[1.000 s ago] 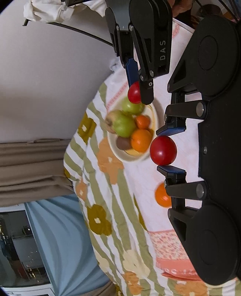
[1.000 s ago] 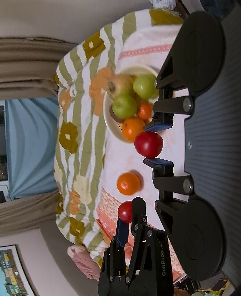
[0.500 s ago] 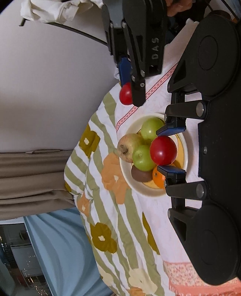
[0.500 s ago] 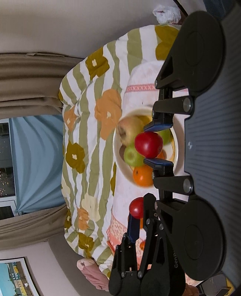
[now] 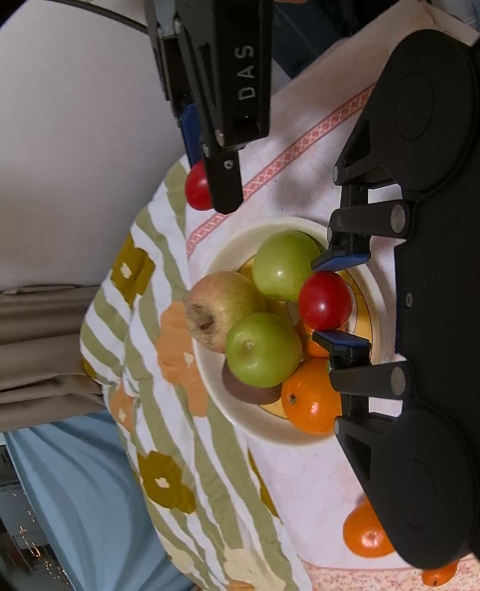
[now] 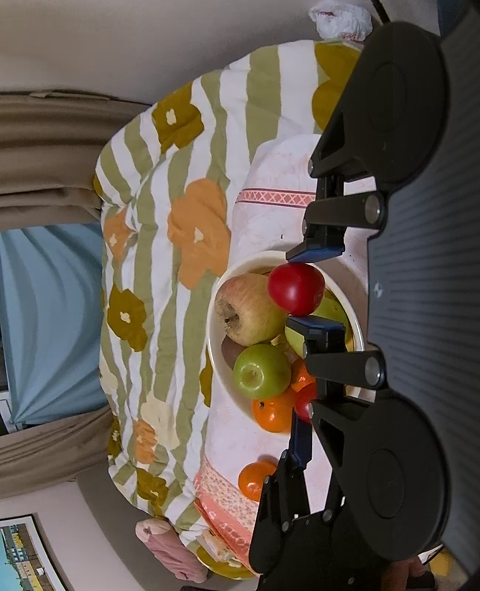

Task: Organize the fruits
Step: 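Carry both cherry tomatoes over the duck bowl with both tools, then open both tools to drop the tomatoes into the bowl, withdraw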

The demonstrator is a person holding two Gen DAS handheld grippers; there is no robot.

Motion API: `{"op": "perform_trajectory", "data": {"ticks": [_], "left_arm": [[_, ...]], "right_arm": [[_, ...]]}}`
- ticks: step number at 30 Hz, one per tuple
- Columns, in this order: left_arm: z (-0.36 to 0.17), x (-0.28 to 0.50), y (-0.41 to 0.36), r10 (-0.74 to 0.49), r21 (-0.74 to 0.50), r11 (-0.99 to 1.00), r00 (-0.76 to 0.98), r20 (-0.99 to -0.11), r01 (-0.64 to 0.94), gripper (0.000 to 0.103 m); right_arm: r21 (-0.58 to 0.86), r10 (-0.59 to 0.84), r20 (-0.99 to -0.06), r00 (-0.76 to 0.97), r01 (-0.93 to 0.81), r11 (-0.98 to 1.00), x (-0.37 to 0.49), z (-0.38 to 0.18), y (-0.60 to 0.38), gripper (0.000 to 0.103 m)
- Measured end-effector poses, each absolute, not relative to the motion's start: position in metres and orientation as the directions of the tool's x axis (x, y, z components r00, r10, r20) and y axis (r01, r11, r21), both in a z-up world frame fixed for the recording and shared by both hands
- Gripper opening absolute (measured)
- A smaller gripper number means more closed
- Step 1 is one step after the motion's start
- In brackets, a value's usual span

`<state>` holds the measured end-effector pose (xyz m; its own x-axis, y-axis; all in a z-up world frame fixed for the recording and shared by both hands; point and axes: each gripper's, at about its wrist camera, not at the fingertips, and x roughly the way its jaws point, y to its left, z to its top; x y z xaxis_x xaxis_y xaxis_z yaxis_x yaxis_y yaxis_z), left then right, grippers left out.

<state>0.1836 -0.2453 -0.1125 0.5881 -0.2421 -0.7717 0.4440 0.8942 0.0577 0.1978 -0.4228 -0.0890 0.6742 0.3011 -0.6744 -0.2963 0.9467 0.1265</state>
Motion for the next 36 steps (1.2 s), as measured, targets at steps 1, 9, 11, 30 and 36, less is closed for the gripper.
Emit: {"op": "perform_trajectory", "data": {"ticks": [1,9,11,30,36], "left_arm": [[-0.115,0.186,-0.246,-0.235,0.06,0.896,0.586,-0.776,0.44,0.038],[-0.12,0.191,-0.252,-0.214,0.061,0.905,0.575,-0.789,0.421,0.059],[-0.116,0.191,-0.251,-0.223,0.045,0.909,0.576,-0.787,0.414,0.075],[-0.082,0.174,-0.224,-0.191,0.005,0.954,0.624,-0.758,0.298,0.077],[-0.085,0.173,-0.219,-0.174,-0.002,0.964,0.623,-0.763,0.267,0.077]], "right_arm": [[0.129,0.306,-0.675,0.671,-0.302,0.945,0.2,-0.091,-0.424,0.045],[0.135,0.32,-0.683,0.657,-0.317,0.939,0.211,-0.098,-0.427,0.045],[0.135,0.32,-0.686,0.654,-0.318,0.939,0.211,-0.099,-0.427,0.045],[0.087,0.328,-0.723,0.608,-0.391,0.916,0.241,-0.12,-0.411,0.045],[0.086,0.332,-0.73,0.598,-0.401,0.912,0.25,-0.128,-0.408,0.046]]}}
